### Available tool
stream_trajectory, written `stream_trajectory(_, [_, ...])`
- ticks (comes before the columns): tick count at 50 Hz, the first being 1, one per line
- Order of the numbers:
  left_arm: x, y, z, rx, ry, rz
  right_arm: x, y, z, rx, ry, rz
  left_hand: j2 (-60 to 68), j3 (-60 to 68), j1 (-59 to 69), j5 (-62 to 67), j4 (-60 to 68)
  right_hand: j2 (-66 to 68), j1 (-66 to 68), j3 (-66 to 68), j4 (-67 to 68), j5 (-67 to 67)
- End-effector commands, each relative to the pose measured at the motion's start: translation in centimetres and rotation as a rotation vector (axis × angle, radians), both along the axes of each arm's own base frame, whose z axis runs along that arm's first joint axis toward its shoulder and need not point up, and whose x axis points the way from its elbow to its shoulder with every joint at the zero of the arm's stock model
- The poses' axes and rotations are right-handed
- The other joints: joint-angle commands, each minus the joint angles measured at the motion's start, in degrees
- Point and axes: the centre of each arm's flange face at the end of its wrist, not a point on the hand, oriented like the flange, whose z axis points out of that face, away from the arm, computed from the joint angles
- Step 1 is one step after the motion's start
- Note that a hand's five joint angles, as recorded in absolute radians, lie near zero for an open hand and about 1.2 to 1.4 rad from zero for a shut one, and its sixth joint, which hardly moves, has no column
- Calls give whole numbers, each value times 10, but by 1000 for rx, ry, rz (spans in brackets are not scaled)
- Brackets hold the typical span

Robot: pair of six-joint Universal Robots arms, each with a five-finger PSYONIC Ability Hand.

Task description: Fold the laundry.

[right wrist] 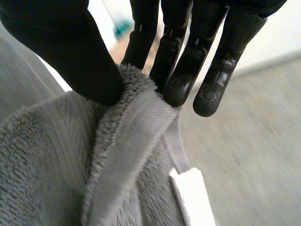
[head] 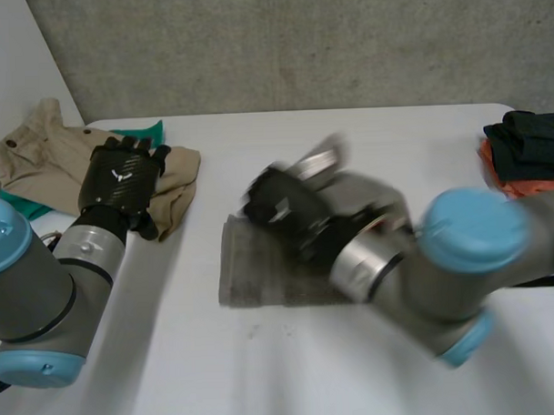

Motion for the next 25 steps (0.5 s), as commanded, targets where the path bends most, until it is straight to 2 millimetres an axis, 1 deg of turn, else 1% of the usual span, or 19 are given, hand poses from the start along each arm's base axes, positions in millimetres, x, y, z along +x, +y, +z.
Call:
stream_trajectory(1, [-5,6,-6,18,-7,-21,33,40,-60,7,100,123,-16,-20,-13,-27,-18,94,208,86,87,104])
stream_trajectory(2, [-7,7,-6,15,-6,-27,33,40,-61,2,103,120,-16,-20,-13,-27,-18,-89,25,-97,-97,-80])
stream_trajectory(3, [-9,8,-5,12,-5,-34,31,41,-60,8,106,107,-16,-20,-13,-27,-18,-536,-422,-544,-543,-526])
stream_trajectory(4, [-13,10,-3,5,-2,-47,29,40,-58,16,104,97,-16,-20,-13,-27,-18,-575,-461,-583,-582,-565])
stream_trajectory(5, [-15,11,-2,1,0,-53,28,40,-54,23,100,85,-16,-20,-13,-27,-18,-575,-461,-583,-582,-565])
stream_trajectory(6, [-17,12,-1,-2,1,-60,23,38,-46,55,87,47,-16,-20,-13,-27,-18,-575,-461,-583,-582,-565])
stream_trajectory(9, [-29,17,8,-32,13,-96,6,18,-28,131,32,-56,-16,-20,-13,-27,-18,-575,-461,-583,-582,-565])
stream_trajectory(10, [-32,18,10,-39,16,-107,-11,3,-11,209,-39,-137,-16,-20,-13,-27,-18,-575,-461,-583,-582,-565])
stream_trajectory(11, [-40,22,14,-54,25,-132,-20,-5,-2,254,-82,-177,-16,-20,-13,-27,-18,-575,-461,-583,-582,-565])
stream_trajectory(13, [-48,26,16,-62,29,-156,-36,-18,9,350,-166,-246,-16,-20,-13,-27,-18,-575,-461,-583,-582,-565])
stream_trajectory(14, [-52,28,17,-64,32,-169,-51,-24,15,449,-240,-295,-16,-20,-13,-27,-18,-575,-461,-583,-582,-565])
stream_trajectory(15, [-60,32,18,-67,38,-192,-57,-26,15,502,-265,-316,-16,-20,-13,-27,-18,-575,-461,-583,-582,-565])
stream_trajectory(17, [-67,35,17,-65,43,-212,-67,-28,11,612,-303,-351,-16,-20,-13,-27,-18,-575,-461,-583,-582,-565])
stream_trajectory(18, [-70,37,16,-63,44,-221,-78,-29,4,705,-315,-389,-16,-20,-13,-27,-18,-575,-461,-583,-582,-565])
stream_trajectory(21, [-81,43,9,-48,42,-253,-95,-34,-7,778,-295,-464,-16,-20,-13,-27,-18,-575,-461,-583,-582,-565])
stream_trajectory(22, [-83,44,7,-45,41,-260,-107,-38,-16,803,-266,-513,-16,-20,-13,-27,-18,-575,-461,-583,-582,-565])
stream_trajectory(25, [-89,47,5,-42,38,-278,-120,-43,-30,806,-201,-568,-16,-20,-13,-27,-18,-575,-461,-583,-582,-565])
